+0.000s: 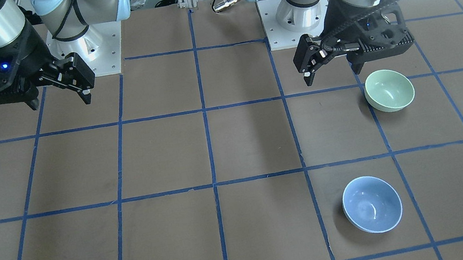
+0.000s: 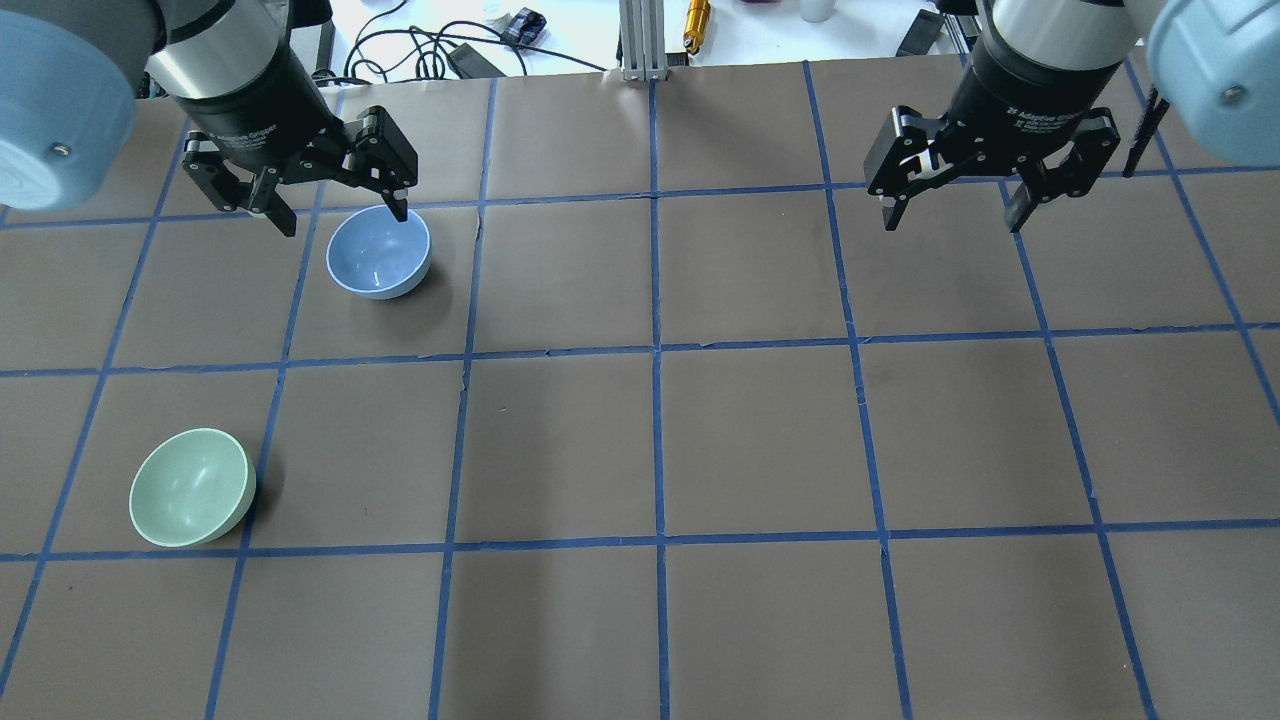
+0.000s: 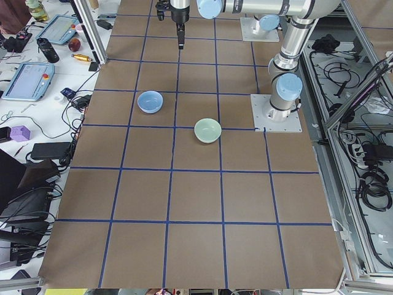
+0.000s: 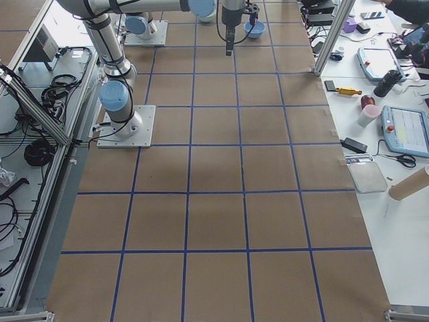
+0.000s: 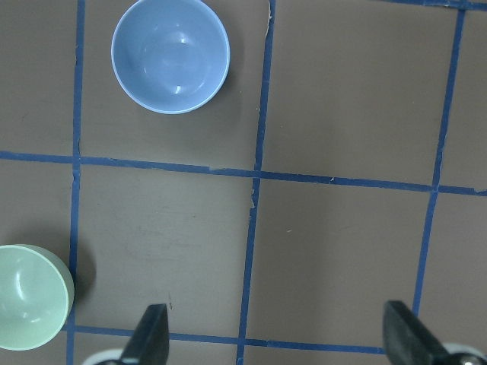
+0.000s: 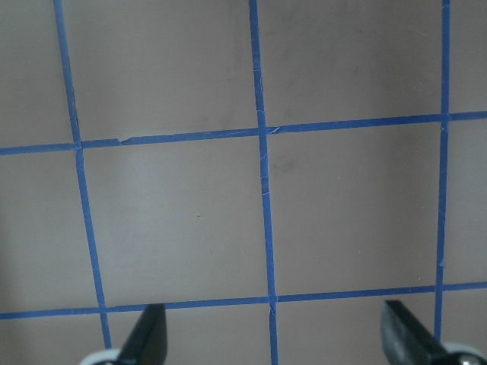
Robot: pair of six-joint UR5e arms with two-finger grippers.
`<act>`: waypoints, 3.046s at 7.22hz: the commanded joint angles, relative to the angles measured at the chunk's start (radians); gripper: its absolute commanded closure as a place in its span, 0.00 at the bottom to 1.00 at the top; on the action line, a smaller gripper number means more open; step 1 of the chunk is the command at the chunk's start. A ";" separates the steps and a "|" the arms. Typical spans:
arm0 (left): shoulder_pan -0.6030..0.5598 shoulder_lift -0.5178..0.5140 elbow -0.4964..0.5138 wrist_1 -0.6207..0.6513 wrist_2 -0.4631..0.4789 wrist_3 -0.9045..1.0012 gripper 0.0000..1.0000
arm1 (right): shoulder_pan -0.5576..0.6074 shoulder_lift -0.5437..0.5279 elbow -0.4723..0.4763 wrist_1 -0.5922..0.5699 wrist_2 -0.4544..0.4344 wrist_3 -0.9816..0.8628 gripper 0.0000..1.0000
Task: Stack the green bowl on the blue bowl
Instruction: 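Move the left gripper away from the blue bowl toward the green bowl, then lower the left gripper onto the rim of the pale green bowl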
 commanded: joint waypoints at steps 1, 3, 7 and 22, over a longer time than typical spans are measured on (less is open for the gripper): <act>-0.001 0.006 -0.003 -0.002 0.000 0.001 0.00 | 0.000 0.000 -0.001 0.001 0.000 0.000 0.00; -0.001 0.009 -0.003 0.001 0.000 0.017 0.00 | 0.000 0.000 -0.001 0.001 0.000 0.000 0.00; 0.007 0.011 -0.004 0.003 0.003 0.024 0.00 | 0.000 0.000 -0.001 0.001 0.000 0.000 0.00; 0.818 -0.024 -0.651 0.555 -0.012 0.911 0.00 | 0.000 0.000 -0.001 0.001 0.000 -0.002 0.00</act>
